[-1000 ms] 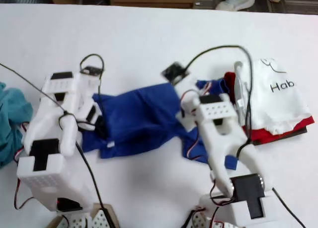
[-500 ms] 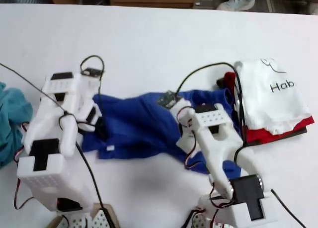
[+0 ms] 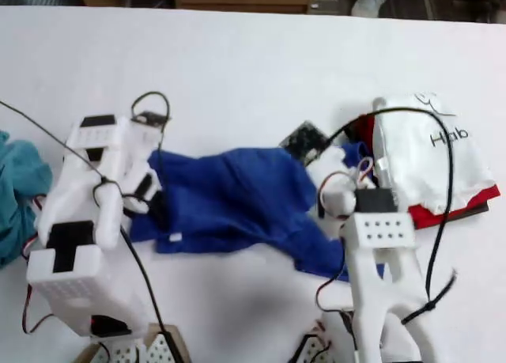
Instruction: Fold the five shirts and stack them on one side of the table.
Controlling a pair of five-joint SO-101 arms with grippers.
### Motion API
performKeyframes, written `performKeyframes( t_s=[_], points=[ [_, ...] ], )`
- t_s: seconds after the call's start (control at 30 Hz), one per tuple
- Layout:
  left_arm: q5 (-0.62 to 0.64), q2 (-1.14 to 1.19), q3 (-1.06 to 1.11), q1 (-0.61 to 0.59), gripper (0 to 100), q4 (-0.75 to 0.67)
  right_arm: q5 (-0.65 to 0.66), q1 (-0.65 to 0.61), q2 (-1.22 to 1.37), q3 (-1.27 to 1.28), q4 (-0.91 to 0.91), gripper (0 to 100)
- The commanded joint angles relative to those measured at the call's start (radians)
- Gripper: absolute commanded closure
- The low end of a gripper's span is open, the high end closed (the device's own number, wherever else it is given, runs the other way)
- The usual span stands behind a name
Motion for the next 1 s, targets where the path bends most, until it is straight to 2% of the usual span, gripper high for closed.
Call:
performKeyframes(
  t_s=[0.0, 0.1, 0.33, 0.5, 0.63, 0.8, 0.97],
  points=[
    [-0.041, -0.057, -0.025, 0.064, 71, 0.071, 0.006, -0.038, -0.022, 0.084, -0.09, 77.5],
    [-0.046, -0.064, -0.061, 0.103, 71, 0.129, 0.009, -0.048, -0.001, 0.15, -0.11, 77.5],
    [-0.086, -0.161, -0.176, 0.103, 71, 0.267, 0.012, -0.045, 0.007, 0.227, -0.096, 77.5],
    [-0.048, -0.163, -0.168, 0.109, 71, 0.153, 0.015, -0.044, -0.002, 0.269, -0.01, 77.5],
    [-0.021, -0.063, -0.17, 0.114, 71, 0.052, 0.107, -0.044, -0.002, 0.247, 0.007, 77.5],
    [-0.018, 0.143, -0.177, 0.141, 71, 0.041, 0.126, -0.044, -0.062, 0.14, 0.076, 77.5],
    [-0.018, 0.215, -0.177, 0.14, 71, 0.032, 0.126, -0.053, -0.153, 0.112, 0.031, 77.6]
  ],
)
